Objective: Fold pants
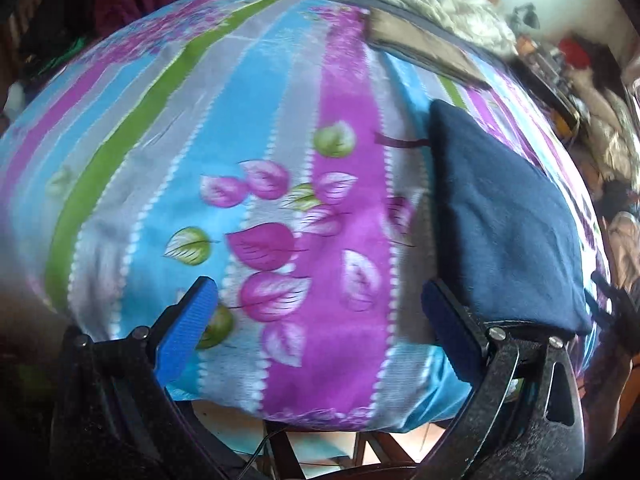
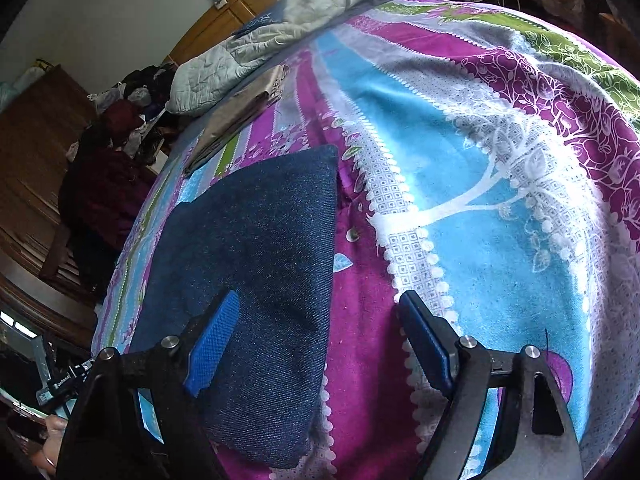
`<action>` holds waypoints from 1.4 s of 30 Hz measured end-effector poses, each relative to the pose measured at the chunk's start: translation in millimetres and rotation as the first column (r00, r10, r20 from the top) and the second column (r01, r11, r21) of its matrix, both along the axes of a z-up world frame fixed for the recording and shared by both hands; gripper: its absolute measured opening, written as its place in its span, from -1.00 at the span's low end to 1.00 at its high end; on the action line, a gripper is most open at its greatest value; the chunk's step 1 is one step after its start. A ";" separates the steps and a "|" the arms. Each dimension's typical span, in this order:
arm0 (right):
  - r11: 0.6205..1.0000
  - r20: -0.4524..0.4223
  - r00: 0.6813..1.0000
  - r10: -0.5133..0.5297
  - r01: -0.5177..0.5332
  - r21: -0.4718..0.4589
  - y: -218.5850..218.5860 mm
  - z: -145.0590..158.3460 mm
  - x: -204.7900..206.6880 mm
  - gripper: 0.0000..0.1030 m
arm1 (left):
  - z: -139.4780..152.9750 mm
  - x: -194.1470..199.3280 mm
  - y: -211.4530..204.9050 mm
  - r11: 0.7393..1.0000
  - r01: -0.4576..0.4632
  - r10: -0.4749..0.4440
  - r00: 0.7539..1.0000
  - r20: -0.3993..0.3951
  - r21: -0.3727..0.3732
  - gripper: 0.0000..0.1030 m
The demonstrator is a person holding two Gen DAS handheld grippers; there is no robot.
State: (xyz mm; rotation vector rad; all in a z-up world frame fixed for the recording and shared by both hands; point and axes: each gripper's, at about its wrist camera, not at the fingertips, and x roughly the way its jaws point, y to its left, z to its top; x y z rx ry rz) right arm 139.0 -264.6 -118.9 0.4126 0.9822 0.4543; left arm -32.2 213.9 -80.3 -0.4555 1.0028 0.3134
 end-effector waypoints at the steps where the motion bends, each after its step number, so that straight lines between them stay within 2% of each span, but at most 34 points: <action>1: 1.000 0.001 1.000 0.003 -0.003 -0.006 1.8 0.3 -0.3 0.67 | -3.3 -4.0 8.6 0.999 -0.025 0.025 1.000 0.005 -0.020 0.97; 3: 0.999 0.004 1.000 0.001 -0.001 -0.040 4.2 0.6 -1.8 0.67 | -8.1 -8.7 22.2 0.998 -0.050 0.051 0.998 0.026 -0.034 0.97; 6: 0.996 0.038 0.999 -0.019 0.022 -0.090 -0.1 5.2 -3.3 0.67 | -12.4 -4.8 37.8 0.999 -0.049 0.048 0.998 0.043 0.020 0.96; 9: 0.988 0.065 0.993 -0.094 0.101 -0.114 -17.3 11.1 0.5 0.67 | -11.0 0.7 51.5 0.996 -0.046 0.042 0.997 0.059 0.071 0.96; 11: 0.974 0.076 0.984 -0.159 0.169 -0.150 -32.8 12.3 7.3 0.67 | -12.3 2.7 60.8 0.996 -0.049 0.043 0.997 0.066 0.079 0.97; 14: 0.944 0.084 0.969 -0.234 0.247 -0.220 -51.4 7.5 16.8 0.67 | -27.7 5.8 77.5 0.998 -0.048 0.046 0.997 0.055 0.034 0.98; 15: 0.926 0.068 0.967 -0.247 0.257 -0.278 -54.1 0.2 21.0 0.66 | -38.3 7.1 82.4 0.999 -0.048 0.048 0.999 0.020 -0.003 0.98; 16: 0.918 0.056 0.969 -0.241 0.247 -0.310 -54.1 -5.7 23.0 0.64 | -45.5 6.1 83.3 0.999 -0.039 0.039 0.999 0.017 -0.005 0.99; 17: 0.910 0.063 0.974 -0.219 0.227 -0.346 -50.9 -11.0 23.1 0.64 | -44.6 4.7 79.3 0.999 -0.029 0.027 0.999 0.037 0.034 1.00; 20: 0.855 0.102 0.987 -0.128 0.162 -0.492 -25.1 -18.5 19.9 0.88 | -49.1 7.0 58.8 0.985 0.028 -0.027 1.000 -0.008 0.172 1.00; 21: 0.827 0.113 0.988 -0.106 0.151 -0.542 -16.3 -22.0 18.7 0.91 | -50.1 6.5 54.2 0.979 0.033 -0.031 0.999 -0.014 0.202 1.00; 22: 0.815 0.123 0.986 -0.111 0.161 -0.556 -13.4 -23.7 18.5 0.93 | -49.9 4.9 53.1 0.978 0.022 -0.021 1.000 -0.007 0.205 1.00; 25: 0.846 0.104 0.985 -0.135 0.169 -0.505 -20.9 -24.0 22.8 1.00 | -48.7 3.1 59.0 0.984 0.000 0.001 1.000 -0.005 0.178 1.00; 28: 0.836 0.099 0.987 -0.125 0.159 -0.526 -17.9 -22.5 24.5 1.00 | -48.5 1.7 59.6 0.984 0.005 -0.002 1.000 -0.017 0.179 1.00; 32: 0.841 0.121 0.986 -0.118 0.164 -0.516 -18.0 -22.8 19.4 1.00 | -48.1 4.5 60.4 0.984 0.009 -0.006 1.000 -0.017 0.177 1.00; 35: 0.845 0.154 0.981 -0.115 0.179 -0.504 -19.6 -23.5 15.6 1.00 | -48.1 3.7 59.5 0.982 0.008 -0.009 1.000 0.002 0.187 1.00; 42: 0.849 0.174 0.978 -0.114 0.187 -0.495 -21.7 -24.8 11.7 1.00 | -46.5 -3.8 59.7 0.983 0.034 -0.040 0.999 0.032 0.178 1.00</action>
